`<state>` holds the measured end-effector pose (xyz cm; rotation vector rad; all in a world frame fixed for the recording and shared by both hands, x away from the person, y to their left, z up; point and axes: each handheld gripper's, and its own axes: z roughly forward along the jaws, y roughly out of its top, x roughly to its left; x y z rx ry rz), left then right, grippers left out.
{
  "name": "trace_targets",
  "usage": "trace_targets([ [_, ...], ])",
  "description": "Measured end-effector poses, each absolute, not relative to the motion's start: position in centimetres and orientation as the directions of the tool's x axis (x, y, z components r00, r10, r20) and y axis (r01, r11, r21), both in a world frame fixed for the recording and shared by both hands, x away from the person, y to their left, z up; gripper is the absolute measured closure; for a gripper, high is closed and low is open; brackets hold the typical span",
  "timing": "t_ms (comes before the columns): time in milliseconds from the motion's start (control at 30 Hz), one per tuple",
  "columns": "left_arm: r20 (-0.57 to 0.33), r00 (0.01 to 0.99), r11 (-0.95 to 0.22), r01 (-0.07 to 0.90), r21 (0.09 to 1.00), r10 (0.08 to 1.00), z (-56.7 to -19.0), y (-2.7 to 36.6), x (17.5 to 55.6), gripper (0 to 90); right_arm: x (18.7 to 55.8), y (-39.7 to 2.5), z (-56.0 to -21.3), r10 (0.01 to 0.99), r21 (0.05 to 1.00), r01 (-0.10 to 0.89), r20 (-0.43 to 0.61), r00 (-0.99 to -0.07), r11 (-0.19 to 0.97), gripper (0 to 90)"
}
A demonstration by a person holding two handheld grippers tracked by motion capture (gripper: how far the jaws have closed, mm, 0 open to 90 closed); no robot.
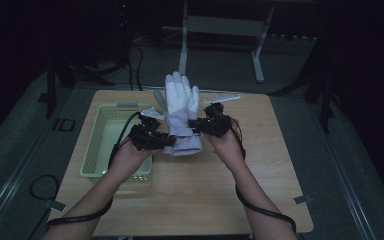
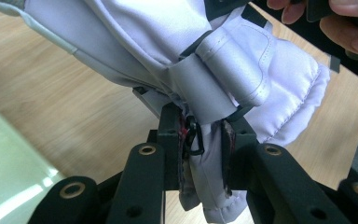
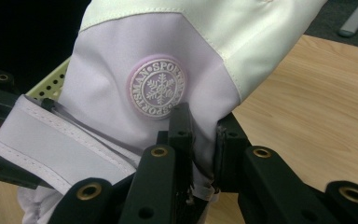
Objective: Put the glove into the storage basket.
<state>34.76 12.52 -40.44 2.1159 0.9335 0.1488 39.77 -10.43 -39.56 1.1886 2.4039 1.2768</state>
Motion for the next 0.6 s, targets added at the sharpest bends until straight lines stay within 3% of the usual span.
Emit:
trace_targets([
  [600,-0.159,0.678,-0.408,0.594,0.693,0.718,-39.7,20.0,32.8,73.9,39.6,-2.5,-39.6,0.655,0.765,0.547,0.225,-0.721,0.34,79.8],
])
